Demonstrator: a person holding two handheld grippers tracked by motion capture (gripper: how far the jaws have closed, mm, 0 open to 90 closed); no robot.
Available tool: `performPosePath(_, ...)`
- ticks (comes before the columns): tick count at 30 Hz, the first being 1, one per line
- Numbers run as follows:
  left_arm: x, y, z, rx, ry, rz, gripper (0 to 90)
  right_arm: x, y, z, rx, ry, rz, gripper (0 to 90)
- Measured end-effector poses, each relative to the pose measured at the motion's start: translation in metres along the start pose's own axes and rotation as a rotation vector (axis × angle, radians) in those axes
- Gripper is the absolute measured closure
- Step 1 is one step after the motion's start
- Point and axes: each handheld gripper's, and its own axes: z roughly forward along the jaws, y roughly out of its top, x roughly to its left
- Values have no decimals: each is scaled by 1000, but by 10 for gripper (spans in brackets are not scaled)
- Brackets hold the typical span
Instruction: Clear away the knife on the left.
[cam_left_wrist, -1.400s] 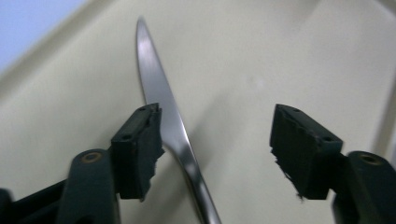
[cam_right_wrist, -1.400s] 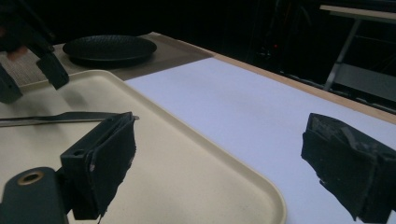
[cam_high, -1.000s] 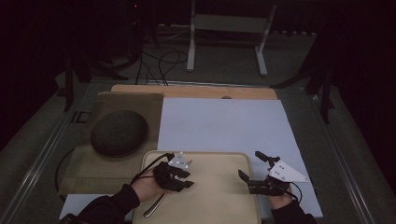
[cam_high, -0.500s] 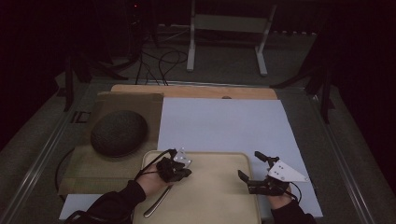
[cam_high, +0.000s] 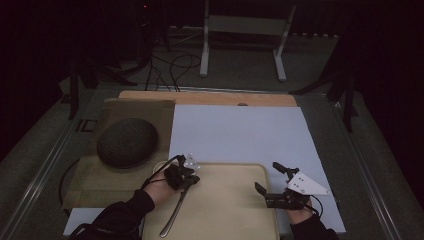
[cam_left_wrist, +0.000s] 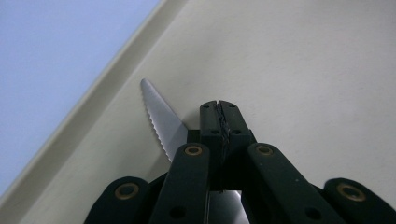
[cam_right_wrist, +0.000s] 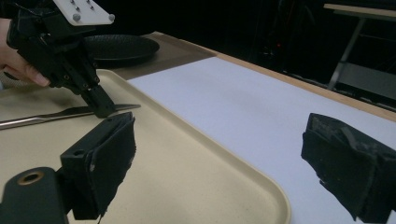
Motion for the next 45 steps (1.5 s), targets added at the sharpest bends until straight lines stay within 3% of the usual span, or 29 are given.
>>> performPosePath(20, 12, -13, -12, 28, 50, -31, 900, 0, 0, 0, 0, -2, 2, 97)
performPosePath(25, 16, -16, -14, 32, 69, -58, 900, 0, 0, 0, 0, -2, 0, 96)
performPosePath(31, 20, -18, -16, 25, 67, -70, 900, 0, 0, 0, 1, -3, 2, 96)
performPosePath(36, 22, -20, -22, -8, 71, -69, 874, 0, 0, 0, -1, -3, -2, 96)
performPosePath(42, 31, -23, -41, -104, 68, -102, 819, 0, 1, 0, -2, -4, -3, 96)
performPosePath(45, 32, -25, -47, -126, 68, -101, 784, 0, 1, 0, -2, -5, -4, 96)
